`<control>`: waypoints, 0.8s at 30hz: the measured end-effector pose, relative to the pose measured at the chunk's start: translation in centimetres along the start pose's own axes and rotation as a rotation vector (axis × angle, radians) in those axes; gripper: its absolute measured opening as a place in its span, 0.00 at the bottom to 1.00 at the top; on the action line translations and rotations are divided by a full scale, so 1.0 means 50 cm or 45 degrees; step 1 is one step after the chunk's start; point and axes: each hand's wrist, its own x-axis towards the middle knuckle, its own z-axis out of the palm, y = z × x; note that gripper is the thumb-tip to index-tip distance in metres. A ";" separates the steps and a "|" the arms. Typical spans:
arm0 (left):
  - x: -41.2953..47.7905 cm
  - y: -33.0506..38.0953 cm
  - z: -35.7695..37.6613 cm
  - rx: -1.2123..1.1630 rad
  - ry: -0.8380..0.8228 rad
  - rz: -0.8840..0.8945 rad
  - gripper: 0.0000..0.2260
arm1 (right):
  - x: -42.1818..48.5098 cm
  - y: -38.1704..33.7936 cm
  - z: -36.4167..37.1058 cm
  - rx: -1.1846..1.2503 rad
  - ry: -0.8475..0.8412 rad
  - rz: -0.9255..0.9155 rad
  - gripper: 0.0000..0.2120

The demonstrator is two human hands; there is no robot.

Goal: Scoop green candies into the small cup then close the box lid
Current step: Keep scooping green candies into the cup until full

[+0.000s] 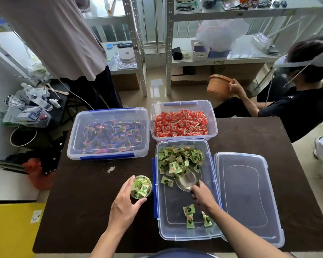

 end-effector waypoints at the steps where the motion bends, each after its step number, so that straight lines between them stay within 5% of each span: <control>1: 0.001 0.000 -0.002 -0.015 0.005 -0.001 0.42 | -0.015 -0.001 -0.007 -0.027 0.013 -0.004 0.06; 9: 0.004 -0.004 -0.003 -0.117 0.029 -0.019 0.43 | -0.112 -0.024 -0.062 -0.165 -0.080 0.035 0.06; 16: 0.005 -0.004 -0.005 -0.137 0.034 -0.035 0.44 | -0.193 -0.093 -0.054 -0.292 -0.370 -0.028 0.06; 24: 0.017 -0.036 -0.022 -0.222 -0.087 -0.008 0.41 | -0.198 -0.188 0.058 -0.751 -0.539 -0.160 0.11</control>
